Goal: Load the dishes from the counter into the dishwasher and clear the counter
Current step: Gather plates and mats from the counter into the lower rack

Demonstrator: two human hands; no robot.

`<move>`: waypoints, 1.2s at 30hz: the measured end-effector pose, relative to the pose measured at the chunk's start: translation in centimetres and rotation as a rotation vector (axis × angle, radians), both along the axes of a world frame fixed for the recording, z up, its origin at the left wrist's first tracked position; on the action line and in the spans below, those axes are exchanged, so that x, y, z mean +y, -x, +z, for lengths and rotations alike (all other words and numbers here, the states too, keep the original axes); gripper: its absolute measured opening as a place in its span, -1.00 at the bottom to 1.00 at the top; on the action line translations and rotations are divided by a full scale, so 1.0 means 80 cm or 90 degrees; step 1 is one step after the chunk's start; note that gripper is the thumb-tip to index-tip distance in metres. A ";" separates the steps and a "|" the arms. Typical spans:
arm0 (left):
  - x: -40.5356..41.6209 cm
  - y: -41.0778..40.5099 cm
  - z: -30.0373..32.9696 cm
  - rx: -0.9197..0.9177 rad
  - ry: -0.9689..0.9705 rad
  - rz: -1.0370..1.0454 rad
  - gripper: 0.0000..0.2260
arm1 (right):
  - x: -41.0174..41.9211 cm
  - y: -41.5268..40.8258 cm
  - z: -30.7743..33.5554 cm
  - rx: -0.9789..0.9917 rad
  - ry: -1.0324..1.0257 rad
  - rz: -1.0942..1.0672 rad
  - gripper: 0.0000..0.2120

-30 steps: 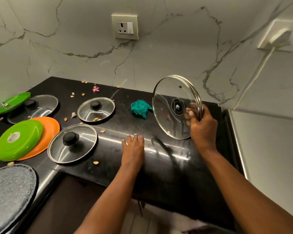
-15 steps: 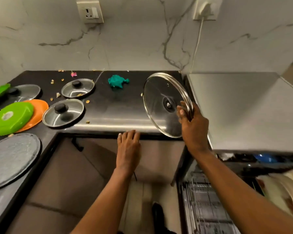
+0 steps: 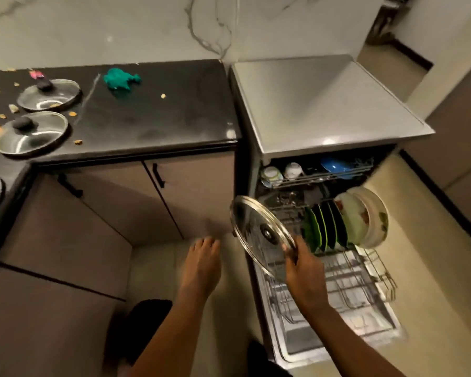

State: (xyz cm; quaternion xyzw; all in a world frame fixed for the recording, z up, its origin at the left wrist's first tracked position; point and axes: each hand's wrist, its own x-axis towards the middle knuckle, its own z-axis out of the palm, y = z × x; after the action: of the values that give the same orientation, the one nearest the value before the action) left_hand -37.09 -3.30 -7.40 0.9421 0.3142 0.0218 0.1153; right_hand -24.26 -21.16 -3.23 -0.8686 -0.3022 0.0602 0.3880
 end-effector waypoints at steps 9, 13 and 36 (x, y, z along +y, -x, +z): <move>-0.104 -0.082 -0.120 0.135 0.159 -0.054 -0.63 | -0.120 -0.070 -0.103 0.077 0.129 -0.202 -0.74; -0.112 -0.158 -0.203 0.163 0.167 -0.070 -0.60 | -0.122 -0.144 -0.161 0.049 0.151 -0.254 -0.75; -0.044 -0.366 -0.581 0.231 -0.008 -0.165 -0.33 | -0.010 -0.369 -0.454 -0.108 0.263 -0.188 -0.69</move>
State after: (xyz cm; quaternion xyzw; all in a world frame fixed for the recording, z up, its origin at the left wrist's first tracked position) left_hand -7.81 -6.85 -53.92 0.9637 0.2062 -0.1611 0.0529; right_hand 5.27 -21.93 -39.55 -0.9660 -0.1852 -0.0094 0.1804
